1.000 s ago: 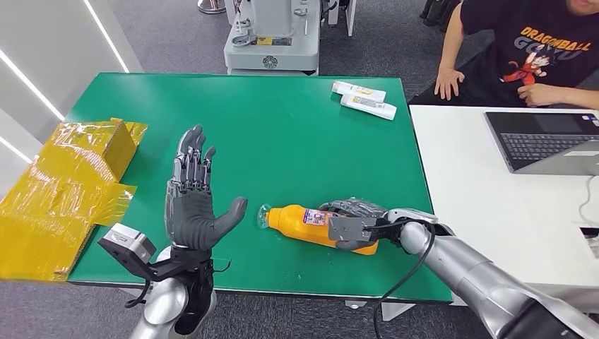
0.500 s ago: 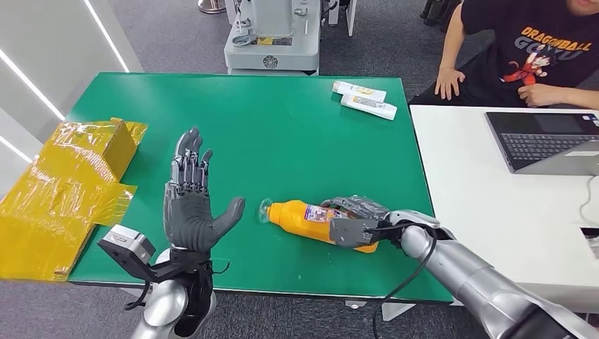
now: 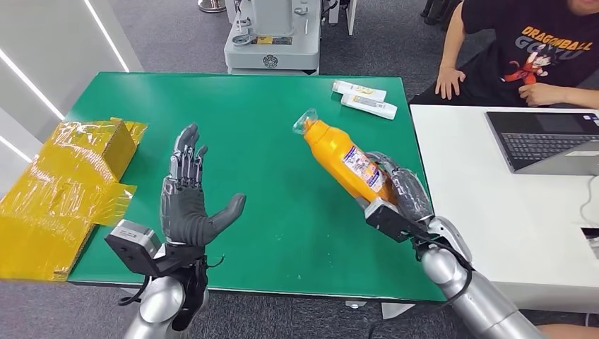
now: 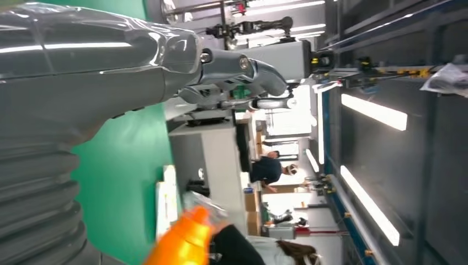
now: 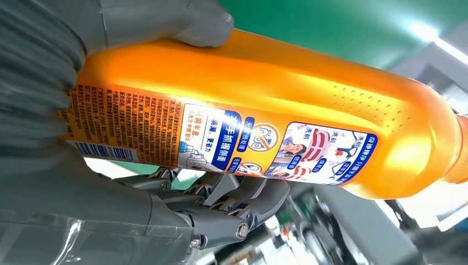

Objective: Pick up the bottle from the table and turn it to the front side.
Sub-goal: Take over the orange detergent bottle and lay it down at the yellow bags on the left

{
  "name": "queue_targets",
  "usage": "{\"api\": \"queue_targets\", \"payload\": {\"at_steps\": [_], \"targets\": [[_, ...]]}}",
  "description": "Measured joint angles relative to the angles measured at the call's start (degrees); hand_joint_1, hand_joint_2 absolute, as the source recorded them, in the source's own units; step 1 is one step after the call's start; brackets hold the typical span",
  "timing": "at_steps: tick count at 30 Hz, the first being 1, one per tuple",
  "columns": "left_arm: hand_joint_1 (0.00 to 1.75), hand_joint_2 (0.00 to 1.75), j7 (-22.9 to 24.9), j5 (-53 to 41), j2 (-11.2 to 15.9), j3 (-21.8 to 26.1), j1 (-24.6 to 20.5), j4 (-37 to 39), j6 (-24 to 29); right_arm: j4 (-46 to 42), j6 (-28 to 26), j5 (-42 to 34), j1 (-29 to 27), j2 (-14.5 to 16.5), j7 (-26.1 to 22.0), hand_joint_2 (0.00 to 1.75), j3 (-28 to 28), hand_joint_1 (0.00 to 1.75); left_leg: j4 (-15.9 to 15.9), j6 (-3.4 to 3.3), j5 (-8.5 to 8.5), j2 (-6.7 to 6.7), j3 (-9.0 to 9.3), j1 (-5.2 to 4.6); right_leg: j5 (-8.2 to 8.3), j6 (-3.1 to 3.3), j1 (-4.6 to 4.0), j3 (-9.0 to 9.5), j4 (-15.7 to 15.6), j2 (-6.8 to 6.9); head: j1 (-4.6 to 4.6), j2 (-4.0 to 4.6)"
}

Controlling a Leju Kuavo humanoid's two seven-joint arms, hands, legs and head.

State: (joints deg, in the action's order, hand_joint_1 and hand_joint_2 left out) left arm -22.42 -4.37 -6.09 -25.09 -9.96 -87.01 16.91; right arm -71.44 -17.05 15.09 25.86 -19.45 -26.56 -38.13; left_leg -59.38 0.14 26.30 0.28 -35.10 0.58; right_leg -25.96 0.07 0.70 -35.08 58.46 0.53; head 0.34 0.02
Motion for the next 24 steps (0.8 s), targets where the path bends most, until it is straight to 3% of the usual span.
{"api": "queue_targets", "payload": {"at_steps": [8, 14, 24], "targets": [[0.00, 1.75, 3.0, -1.2, 0.8, 1.3, -5.5, 2.8, -2.5, -7.8, -7.1, 2.7, -3.1, 1.3, -2.1, 1.75, 4.2, 1.75, 0.0, 0.02, -0.03, 0.02, -0.02, 0.00, 0.01, 0.01, 0.00, -0.01, 0.0, -0.01, -0.02, 0.00], [0.00, 1.75, 5.1, 1.7, 1.3, 1.2, -9.8, 8.5, -7.5, -8.7, -7.9, 3.0, -2.1, 3.0, -3.3, 1.75, 4.4, 1.75, 0.0, 0.03, -0.04, 0.02, -0.03, 0.00, 0.02, 0.02, 0.00, -0.02, 0.1, -0.01, -0.01, 0.00], [0.00, 1.75, 7.7, 5.6, 1.3, -0.7, -13.2, 12.8, -16.7, -6.2, -7.1, 1.6, 1.6, 6.3, -7.0, 1.75, 3.1, 1.75, 0.0, 0.03, -0.04, 0.02, -0.05, 0.00, 0.02, 0.02, 0.00, -0.05, 0.1, -0.02, -0.01, 0.00]]}}
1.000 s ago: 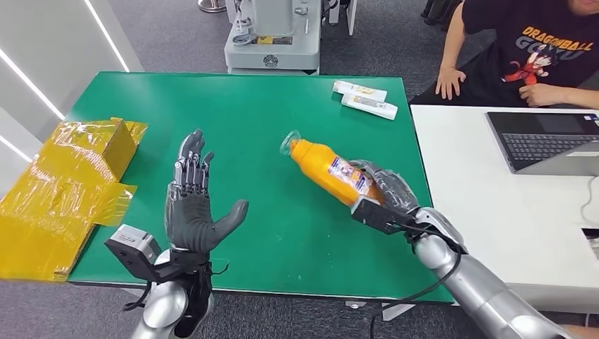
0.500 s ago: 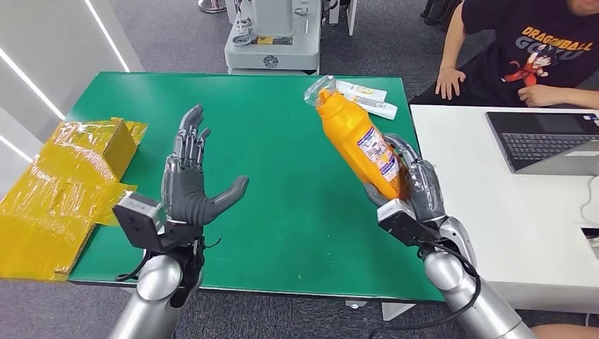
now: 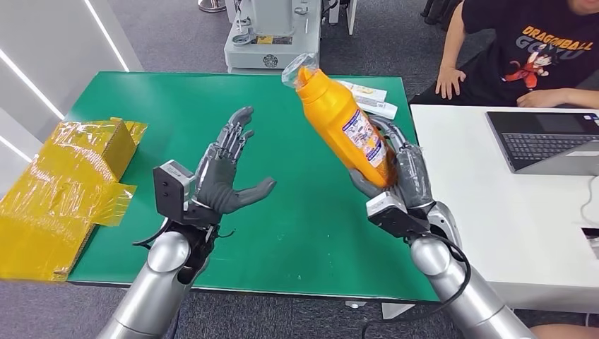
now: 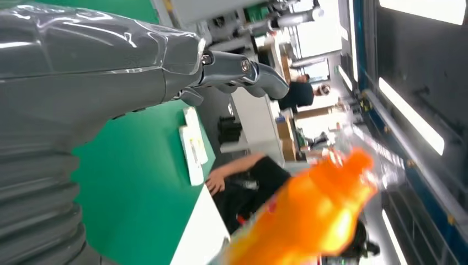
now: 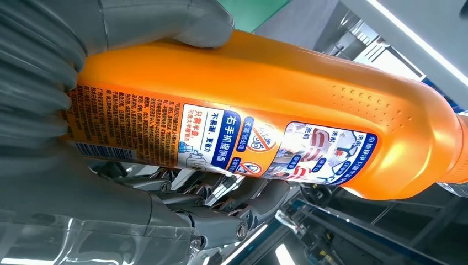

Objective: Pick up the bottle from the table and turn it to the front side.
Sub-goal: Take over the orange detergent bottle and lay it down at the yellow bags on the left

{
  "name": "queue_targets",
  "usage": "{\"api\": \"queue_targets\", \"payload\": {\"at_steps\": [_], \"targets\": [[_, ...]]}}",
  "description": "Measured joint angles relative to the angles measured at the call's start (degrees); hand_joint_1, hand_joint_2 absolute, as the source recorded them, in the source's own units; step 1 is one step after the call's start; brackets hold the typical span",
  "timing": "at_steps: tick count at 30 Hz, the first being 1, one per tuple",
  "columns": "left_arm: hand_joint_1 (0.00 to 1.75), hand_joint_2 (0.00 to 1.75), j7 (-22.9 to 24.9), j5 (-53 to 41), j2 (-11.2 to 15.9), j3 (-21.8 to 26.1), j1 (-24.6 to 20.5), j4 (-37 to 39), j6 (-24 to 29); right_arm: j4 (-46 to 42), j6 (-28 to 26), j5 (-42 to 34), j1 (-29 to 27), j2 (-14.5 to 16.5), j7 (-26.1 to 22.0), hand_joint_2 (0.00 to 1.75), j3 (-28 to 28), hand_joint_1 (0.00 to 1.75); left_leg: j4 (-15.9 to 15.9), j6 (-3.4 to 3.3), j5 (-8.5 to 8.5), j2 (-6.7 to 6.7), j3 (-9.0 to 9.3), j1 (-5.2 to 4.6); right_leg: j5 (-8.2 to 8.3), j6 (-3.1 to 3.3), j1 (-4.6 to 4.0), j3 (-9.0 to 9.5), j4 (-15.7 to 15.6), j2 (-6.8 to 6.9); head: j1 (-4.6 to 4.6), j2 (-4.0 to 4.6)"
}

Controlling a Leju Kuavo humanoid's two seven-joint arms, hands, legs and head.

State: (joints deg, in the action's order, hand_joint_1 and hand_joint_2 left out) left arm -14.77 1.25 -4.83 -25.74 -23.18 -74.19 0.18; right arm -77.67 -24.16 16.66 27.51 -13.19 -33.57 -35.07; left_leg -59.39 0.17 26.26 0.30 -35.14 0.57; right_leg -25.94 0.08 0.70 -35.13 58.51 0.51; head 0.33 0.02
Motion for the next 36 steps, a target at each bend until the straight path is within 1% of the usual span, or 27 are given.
{"api": "queue_targets", "payload": {"at_steps": [9, 14, 23, 30, 36], "targets": [[0.00, 1.75, 1.7, 1.3, -0.4, -2.0, -1.8, 0.4, -2.1, 3.0, 1.8, 0.1, 1.8, 2.9, -0.1, 1.75, -2.6, 1.75, 0.0, 0.01, -0.01, -0.01, 0.00, 0.01, 0.00, 0.00, 0.00, -0.01, 0.0, 0.00, -0.01, 0.00], [0.00, 1.75, 2.4, 2.2, -0.9, -2.2, -3.4, 1.0, -2.1, 3.5, 2.1, 0.0, 1.8, 3.7, 0.1, 1.75, -3.7, 1.75, 0.0, 0.01, -0.01, 0.00, 0.00, 0.00, 0.00, 0.00, 0.00, -0.01, 0.0, 0.00, 0.00, 0.00], [0.00, 1.75, 2.4, 4.4, -1.5, -2.6, -4.8, 3.9, -1.0, 3.5, 2.4, 0.0, 2.2, 5.3, 0.6, 1.75, -5.2, 1.75, 0.0, 0.01, -0.01, 0.00, 0.00, 0.00, 0.00, 0.00, 0.00, -0.01, 0.0, -0.01, 0.01, 0.00], [0.00, 1.75, 2.4, 4.7, -1.9, -2.8, -5.2, 5.9, -0.7, 3.1, 2.0, 1.2, 2.9, 6.7, 0.5, 1.75, -6.5, 1.75, 0.0, 0.01, -0.01, 0.01, 0.00, 0.00, 0.00, 0.00, 0.00, -0.02, 0.0, -0.02, 0.00, 0.00], [0.00, 1.75, 2.4, 4.7, -2.3, -3.0, -5.2, 7.0, -0.7, 1.6, 2.8, 3.2, 3.2, 7.9, 2.1, 1.75, -7.4, 1.75, 0.0, 0.01, -0.01, 0.01, 0.00, 0.00, 0.00, 0.00, 0.00, -0.02, 0.0, -0.02, 0.01, 0.00]]}}
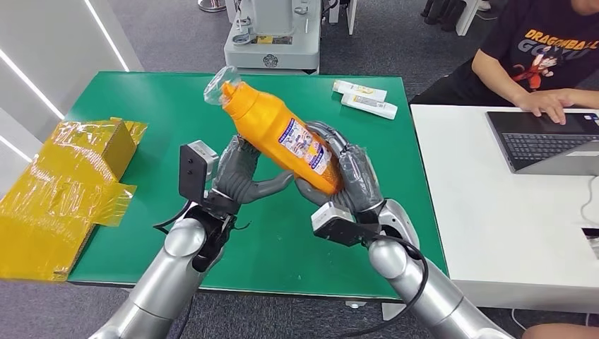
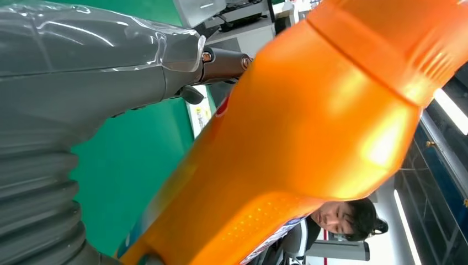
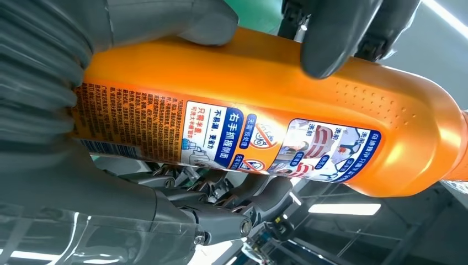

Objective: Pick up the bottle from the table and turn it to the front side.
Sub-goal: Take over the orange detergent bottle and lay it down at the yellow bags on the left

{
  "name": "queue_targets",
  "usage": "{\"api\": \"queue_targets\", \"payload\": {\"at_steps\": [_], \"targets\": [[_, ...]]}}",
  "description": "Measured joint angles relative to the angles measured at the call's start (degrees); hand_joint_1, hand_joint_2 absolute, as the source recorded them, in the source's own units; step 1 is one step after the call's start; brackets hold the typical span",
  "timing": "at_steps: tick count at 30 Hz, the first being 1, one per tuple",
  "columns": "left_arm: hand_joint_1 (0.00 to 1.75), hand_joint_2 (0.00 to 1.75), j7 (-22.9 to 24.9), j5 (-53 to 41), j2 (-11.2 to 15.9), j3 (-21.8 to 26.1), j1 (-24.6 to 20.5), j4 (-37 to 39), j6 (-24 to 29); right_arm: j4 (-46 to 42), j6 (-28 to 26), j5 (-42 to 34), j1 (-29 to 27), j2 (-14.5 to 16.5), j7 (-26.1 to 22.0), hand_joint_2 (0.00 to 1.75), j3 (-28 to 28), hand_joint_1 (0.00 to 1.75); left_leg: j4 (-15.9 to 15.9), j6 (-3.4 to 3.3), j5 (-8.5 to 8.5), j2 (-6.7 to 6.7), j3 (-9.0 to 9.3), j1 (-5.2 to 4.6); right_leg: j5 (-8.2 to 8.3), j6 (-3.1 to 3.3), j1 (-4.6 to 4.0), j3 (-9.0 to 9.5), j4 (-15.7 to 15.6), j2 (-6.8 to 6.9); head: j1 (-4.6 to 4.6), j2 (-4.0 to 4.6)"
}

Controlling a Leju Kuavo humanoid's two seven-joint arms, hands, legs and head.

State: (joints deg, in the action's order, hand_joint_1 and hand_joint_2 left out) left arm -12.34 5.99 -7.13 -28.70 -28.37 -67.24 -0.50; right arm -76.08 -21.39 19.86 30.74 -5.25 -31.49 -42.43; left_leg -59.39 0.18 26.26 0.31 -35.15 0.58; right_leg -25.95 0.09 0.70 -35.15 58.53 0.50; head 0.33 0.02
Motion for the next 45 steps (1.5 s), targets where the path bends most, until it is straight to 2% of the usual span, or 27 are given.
{"api": "queue_targets", "payload": {"at_steps": [10, 32, 33, 36, 37, 45], "targets": [[0.00, 1.75, 0.2, -0.8, 0.0, 0.0, 0.0, 0.7, 0.5, 1.1, 3.3, 1.1, -0.7, 0.2, -0.6, 1.75, -0.4, 1.75, 0.0, 0.00, 0.00, 0.00, 0.00, 0.00, 0.00, 0.00, 0.00, 0.00, 0.0, 0.00, -0.01, 0.00], [0.03, 1.75, 0.2, -0.4, 0.6, 0.0, 0.0, 2.5, 0.2, 4.9, 4.0, -0.5, -1.9, -0.6, -2.2, 1.75, -0.7, 1.75, 0.0, 0.00, 0.00, 0.01, 0.00, 0.00, 0.00, 0.00, 0.00, -0.03, 0.0, -0.01, -0.01, 0.00], [0.41, 1.75, 0.2, -0.3, 0.6, 0.0, 0.0, 2.6, 0.2, 5.0, 3.9, -0.6, -1.9, -0.7, -2.2, 1.75, -0.7, 1.75, 0.0, 0.00, 0.00, 0.01, 0.00, 0.00, 0.00, 0.00, 0.00, -0.03, 0.0, -0.01, -0.01, 0.00], [1.68, 1.75, 0.2, 0.1, 0.6, -0.1, 0.0, 2.8, 0.1, 5.2, 3.5, -0.6, -1.9, -1.0, -2.3, 1.75, -0.8, 1.75, 0.0, 0.00, 0.00, 0.01, 0.00, 0.00, 0.00, 0.00, 0.00, -0.03, 0.0, -0.01, -0.01, 0.00], [1.75, 1.75, 0.2, 0.4, 0.6, -0.1, 0.1, 2.8, -0.1, 5.3, 3.3, -0.6, -1.9, -1.1, -2.3, 1.75, -0.8, 1.75, 0.0, 0.00, 0.00, 0.01, 0.00, 0.00, 0.00, 0.00, 0.00, -0.03, 0.0, -0.01, -0.01, 0.00], [1.75, 1.75, 0.2, 1.4, 0.6, -1.2, 0.2, 2.9, -0.5, 5.3, 1.9, -0.2, -2.2, -2.1, -2.0, 1.75, -0.9, 1.75, 0.0, 0.00, 0.00, 0.02, 0.00, 0.00, 0.00, 0.00, 0.00, -0.03, 0.0, -0.01, -0.01, 0.00]]}}
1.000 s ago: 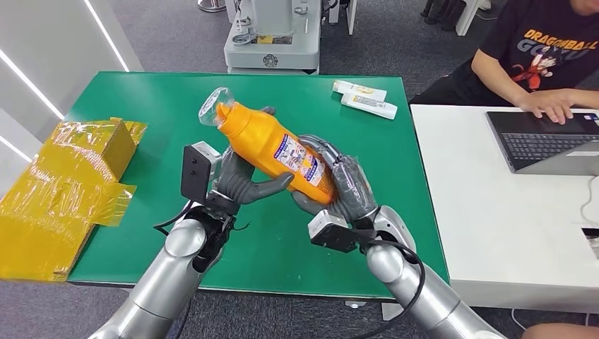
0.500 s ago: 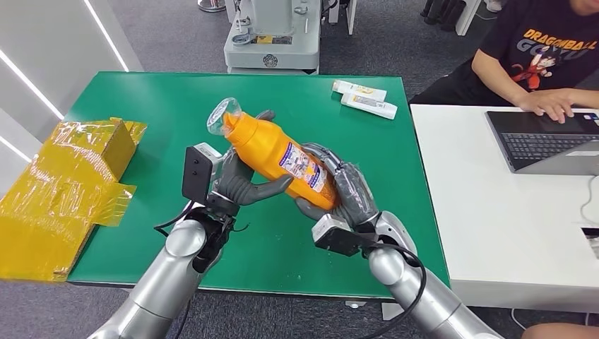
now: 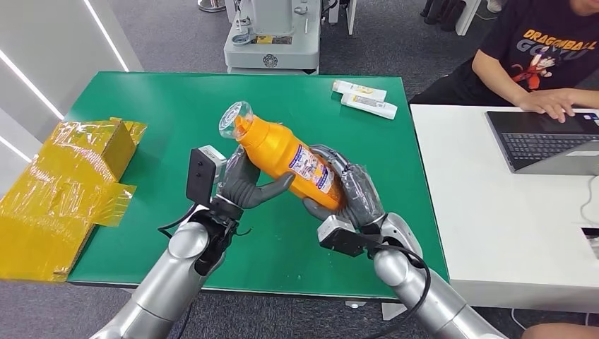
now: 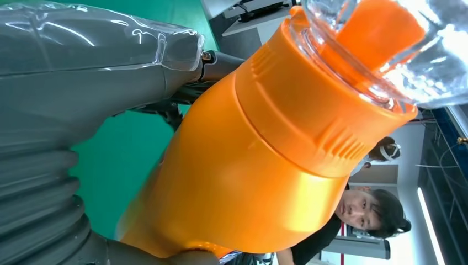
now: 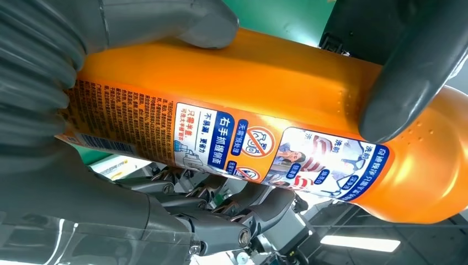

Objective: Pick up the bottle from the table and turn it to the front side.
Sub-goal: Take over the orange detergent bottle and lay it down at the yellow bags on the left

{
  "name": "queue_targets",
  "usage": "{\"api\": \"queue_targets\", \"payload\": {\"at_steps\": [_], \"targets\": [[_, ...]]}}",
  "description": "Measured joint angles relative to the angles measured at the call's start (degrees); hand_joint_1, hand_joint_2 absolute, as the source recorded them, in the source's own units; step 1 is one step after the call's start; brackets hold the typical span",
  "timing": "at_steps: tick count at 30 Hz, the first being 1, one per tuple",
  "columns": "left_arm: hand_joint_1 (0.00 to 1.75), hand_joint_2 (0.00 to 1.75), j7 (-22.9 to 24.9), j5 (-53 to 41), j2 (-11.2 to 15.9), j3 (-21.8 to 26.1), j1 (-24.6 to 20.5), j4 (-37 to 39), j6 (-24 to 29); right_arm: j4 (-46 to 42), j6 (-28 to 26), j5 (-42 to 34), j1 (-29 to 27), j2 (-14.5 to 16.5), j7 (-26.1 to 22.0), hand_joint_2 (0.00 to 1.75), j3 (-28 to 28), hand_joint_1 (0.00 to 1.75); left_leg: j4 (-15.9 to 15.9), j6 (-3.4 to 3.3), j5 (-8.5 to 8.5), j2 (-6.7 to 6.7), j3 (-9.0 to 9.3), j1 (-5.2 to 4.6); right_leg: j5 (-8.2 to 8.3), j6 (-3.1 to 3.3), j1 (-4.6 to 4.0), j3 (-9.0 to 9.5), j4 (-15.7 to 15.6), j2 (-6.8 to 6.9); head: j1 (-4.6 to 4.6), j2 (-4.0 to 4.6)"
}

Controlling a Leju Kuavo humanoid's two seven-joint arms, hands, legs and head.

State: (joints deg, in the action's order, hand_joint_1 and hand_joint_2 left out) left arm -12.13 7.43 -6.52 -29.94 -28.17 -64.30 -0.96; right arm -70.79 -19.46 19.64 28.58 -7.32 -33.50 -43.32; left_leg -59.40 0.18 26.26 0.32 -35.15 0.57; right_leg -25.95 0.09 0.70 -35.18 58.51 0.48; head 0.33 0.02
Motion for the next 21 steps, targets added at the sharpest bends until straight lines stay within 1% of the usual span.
{"api": "queue_targets", "payload": {"at_steps": [10, 11, 14, 15, 21], "targets": [[1.75, 1.75, 0.0, 1.0, 0.5, -0.8, 0.0, 0.1, 0.1, -1.6, -0.7, 1.2, -1.4, -0.8, 0.8, 1.75, -0.1, 1.75, 0.0, 0.00, 0.00, 0.01, 0.00, 0.00, 0.00, 0.00, 0.00, -0.01, 0.0, -0.01, 0.00, 0.00], [1.75, 1.75, 0.0, 1.1, 0.5, -0.8, 0.0, 0.1, 0.2, -1.7, -0.7, 1.2, -1.5, -0.9, 0.8, 1.75, -0.1, 1.67, 0.0, 0.00, 0.00, 0.01, 0.00, 0.00, 0.00, 0.00, 0.00, -0.01, 0.0, -0.01, 0.00, 0.00], [1.75, 1.75, 0.0, 1.3, 0.7, -1.0, 0.0, 0.1, 0.2, -1.9, -0.8, 1.6, -1.7, -1.0, 1.0, 1.75, -0.1, 0.36, 0.0, 0.00, 0.00, 0.01, 0.00, 0.00, 0.00, 0.00, 0.00, -0.01, 0.0, -0.01, 0.00, 0.00], [1.75, 1.75, 0.0, 1.3, 0.8, -1.0, 0.0, 0.1, 0.3, -2.0, -1.0, 1.8, -1.8, -1.0, 1.0, 1.75, -0.1, 0.00, 0.0, 0.00, 0.00, 0.00, 0.00, 0.00, 0.00, 0.00, 0.00, -0.01, 0.0, -0.01, 0.00, 0.00], [1.75, 1.75, 0.0, 1.6, 0.8, -1.1, 0.0, 0.1, 0.9, -2.2, -2.0, 2.4, -3.1, -1.2, 2.0, 1.75, 0.2, 0.00, 0.0, 0.00, 0.00, 0.01, 0.00, 0.00, 0.00, 0.00, 0.00, 0.00, 0.0, -0.01, 0.00, 0.00]]}}
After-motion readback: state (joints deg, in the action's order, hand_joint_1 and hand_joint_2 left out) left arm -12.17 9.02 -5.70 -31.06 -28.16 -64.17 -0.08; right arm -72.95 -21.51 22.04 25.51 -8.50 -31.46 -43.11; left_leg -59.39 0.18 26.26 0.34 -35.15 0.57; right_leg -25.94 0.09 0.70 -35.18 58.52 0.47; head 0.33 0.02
